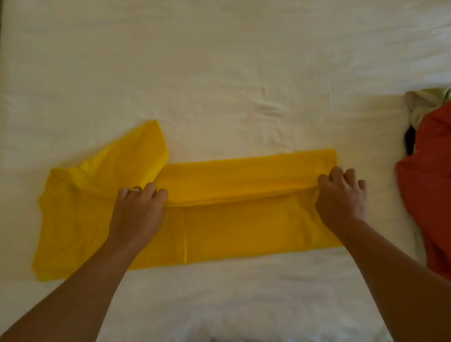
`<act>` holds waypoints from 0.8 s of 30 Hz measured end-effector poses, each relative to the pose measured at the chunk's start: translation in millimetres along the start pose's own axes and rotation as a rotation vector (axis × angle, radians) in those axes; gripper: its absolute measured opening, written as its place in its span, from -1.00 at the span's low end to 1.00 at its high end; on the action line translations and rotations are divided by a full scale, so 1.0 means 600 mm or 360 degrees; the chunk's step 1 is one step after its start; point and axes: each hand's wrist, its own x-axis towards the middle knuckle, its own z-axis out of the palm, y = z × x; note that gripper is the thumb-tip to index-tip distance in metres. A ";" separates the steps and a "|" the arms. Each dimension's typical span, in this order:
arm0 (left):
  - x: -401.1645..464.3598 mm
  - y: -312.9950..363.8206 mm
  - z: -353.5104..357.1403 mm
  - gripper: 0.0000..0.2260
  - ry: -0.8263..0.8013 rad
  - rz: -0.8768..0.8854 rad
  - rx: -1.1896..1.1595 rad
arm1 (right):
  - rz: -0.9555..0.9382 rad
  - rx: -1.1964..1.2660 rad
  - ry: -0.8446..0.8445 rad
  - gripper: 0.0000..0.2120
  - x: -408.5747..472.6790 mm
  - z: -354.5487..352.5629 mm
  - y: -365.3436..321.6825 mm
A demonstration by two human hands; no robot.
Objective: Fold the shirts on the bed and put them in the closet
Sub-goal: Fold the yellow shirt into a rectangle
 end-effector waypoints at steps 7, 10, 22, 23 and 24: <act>-0.008 0.020 -0.001 -0.85 -0.0265 -0.0043 -0.0071 | 0.0083 -0.0052 -0.0326 -0.82 -0.004 -0.005 0.001; 0.013 0.037 -0.020 -0.75 -0.0239 -0.0173 -0.0134 | 0.0091 -0.0061 -0.0368 -0.79 0.004 -0.012 0.003; 0.075 0.151 0.060 -0.28 -0.0292 -0.0189 -0.0491 | -0.0462 0.0373 0.0016 -0.46 0.037 0.053 -0.157; 0.073 0.153 0.070 -0.27 -0.0282 -0.0202 -0.0488 | -0.0470 0.0347 -0.0039 -0.41 0.035 0.064 -0.158; 0.072 0.158 0.082 -0.26 -0.0270 -0.0213 -0.0483 | -0.0464 0.0332 -0.0079 -0.37 0.033 0.077 -0.149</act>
